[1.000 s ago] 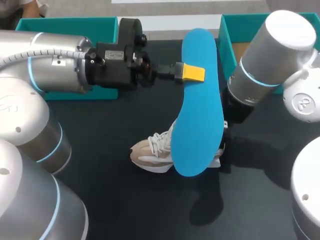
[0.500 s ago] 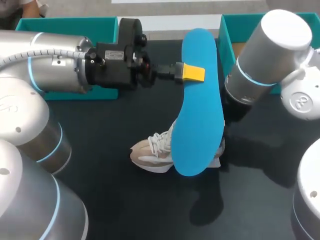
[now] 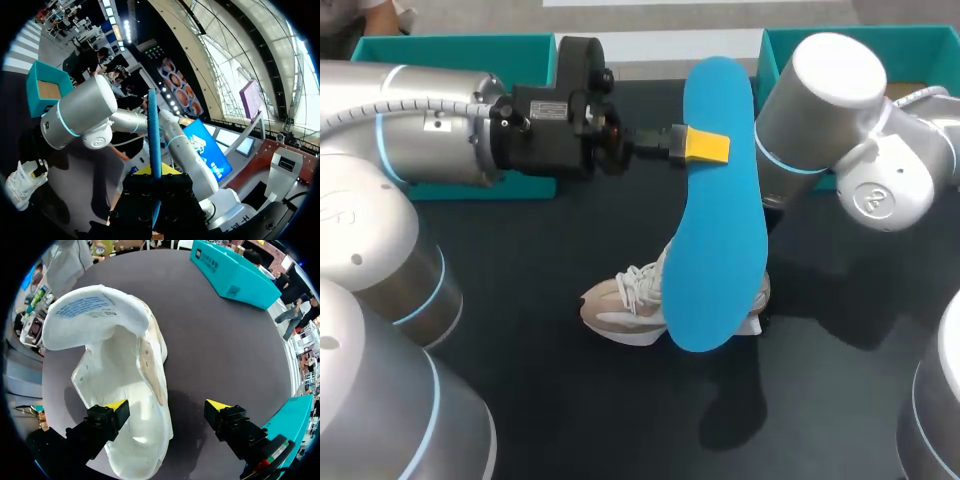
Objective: Take the shoe out of the shoebox, open the shoe tongue, remove and reinsert the insole, then place the shoe into the shoebox
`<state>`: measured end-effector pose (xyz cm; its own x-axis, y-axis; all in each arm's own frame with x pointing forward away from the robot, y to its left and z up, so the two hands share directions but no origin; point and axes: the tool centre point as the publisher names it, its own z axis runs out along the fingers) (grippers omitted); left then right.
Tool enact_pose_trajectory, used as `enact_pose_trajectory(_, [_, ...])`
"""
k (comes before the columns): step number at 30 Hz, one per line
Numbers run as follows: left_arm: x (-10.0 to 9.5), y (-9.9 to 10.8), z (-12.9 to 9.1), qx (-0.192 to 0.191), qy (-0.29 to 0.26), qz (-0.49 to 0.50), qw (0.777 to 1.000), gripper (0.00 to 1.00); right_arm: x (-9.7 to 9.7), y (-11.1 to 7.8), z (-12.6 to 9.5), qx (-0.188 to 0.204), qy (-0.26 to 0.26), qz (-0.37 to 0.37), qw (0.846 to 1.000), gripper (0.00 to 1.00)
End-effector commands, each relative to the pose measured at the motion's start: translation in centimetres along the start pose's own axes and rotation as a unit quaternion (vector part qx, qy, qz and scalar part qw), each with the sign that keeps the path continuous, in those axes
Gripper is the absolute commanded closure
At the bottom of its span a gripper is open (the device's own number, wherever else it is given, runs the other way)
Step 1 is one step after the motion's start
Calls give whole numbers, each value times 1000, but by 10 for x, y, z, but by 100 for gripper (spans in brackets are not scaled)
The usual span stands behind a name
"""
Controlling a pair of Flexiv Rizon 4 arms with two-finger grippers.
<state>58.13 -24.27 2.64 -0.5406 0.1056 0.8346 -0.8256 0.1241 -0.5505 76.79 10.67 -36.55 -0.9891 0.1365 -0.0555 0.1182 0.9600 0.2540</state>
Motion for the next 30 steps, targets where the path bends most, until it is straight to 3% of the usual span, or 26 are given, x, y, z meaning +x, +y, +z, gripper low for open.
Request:
enact_pose_trajectory(1, [-1, 3, 1, 3, 0, 0, 1000, 100, -4, 6, 33, -1, 11, -4, 1000, 0])
enact_pose_trajectory(2, [-1, 3, 1, 3, 0, 0, 1000, 100, -5, 6, 34, -1, 13, -4, 1000, 0])
enact_pose_trajectory(3, [-1, 3, 1, 3, 0, 0, 1000, 100, -5, 7, 35, 0, 16, -4, 1000, 8])
enact_pose_trajectory(4, [-1, 3, 1, 3, 0, 0, 1000, 100, -5, 7, 35, 5, 20, -3, 1000, 53])
enact_pose_trajectory(5, [-1, 3, 1, 3, 0, 0, 1000, 100, -5, 7, 36, 6, 21, -3, 1000, 61])
enact_pose_trajectory(7, [-1, 3, 1, 3, 0, 0, 1000, 100, -4, 6, 37, 10, 25, 0, 1000, 91])
enact_pose_trajectory(8, [-1, 3, 1, 3, 0, 0, 1000, 100, -3, 5, 38, 13, 28, 1, 1000, 100])
enact_pose_trajectory(22, [-1, 3, 1, 3, 0, 0, 1000, 100, 7, 2, 37, 30, 43, 18, 998, 100])
enact_pose_trajectory(30, [-1, 3, 1, 3, 0, 0, 1000, 100, 20, 2, 11, 22, 62, 102, 993, 100])
